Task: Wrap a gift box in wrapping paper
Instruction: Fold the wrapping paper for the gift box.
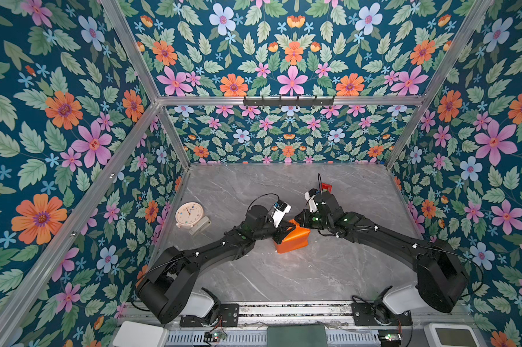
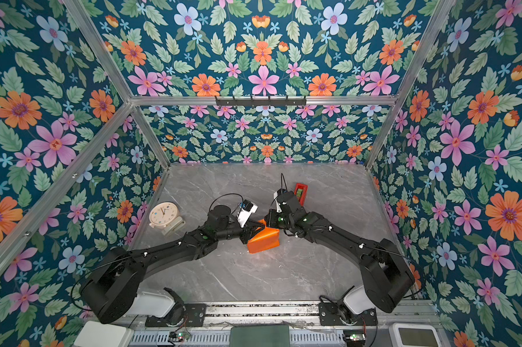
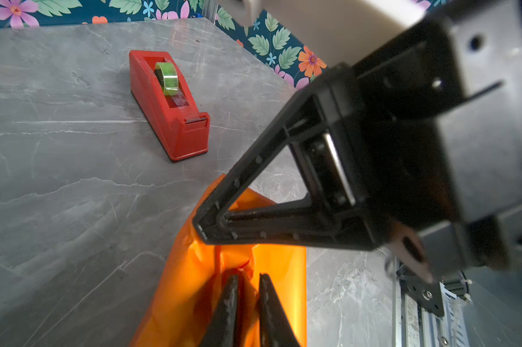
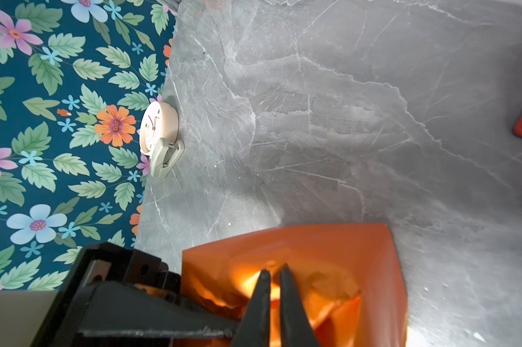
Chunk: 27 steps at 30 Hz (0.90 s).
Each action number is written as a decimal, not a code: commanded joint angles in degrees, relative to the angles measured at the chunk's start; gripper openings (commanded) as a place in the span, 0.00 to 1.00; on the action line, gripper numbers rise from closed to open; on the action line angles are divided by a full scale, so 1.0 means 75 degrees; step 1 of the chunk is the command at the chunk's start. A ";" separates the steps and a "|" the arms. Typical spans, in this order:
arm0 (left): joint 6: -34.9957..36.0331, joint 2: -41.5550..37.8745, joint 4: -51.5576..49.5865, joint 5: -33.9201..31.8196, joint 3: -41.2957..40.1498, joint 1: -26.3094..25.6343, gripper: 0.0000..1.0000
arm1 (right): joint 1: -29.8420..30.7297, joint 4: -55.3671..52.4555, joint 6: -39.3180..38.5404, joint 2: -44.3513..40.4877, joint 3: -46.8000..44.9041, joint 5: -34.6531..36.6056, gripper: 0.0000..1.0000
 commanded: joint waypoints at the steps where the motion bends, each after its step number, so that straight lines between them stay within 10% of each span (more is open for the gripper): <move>1: 0.0000 0.0009 -0.0513 0.0049 0.0047 0.0003 0.20 | 0.0012 -0.0326 0.0103 -0.0076 -0.0212 -0.0083 0.12; 18: -0.0336 -0.0653 -0.0523 -0.0202 0.0258 0.0003 0.56 | 0.0007 0.0175 0.0260 -0.0313 -0.1167 0.0010 0.11; 27: -0.1375 -0.1184 -0.1747 -0.3121 0.0427 0.0285 0.75 | 0.0002 0.0299 0.0241 -0.0381 -0.1254 0.0010 0.11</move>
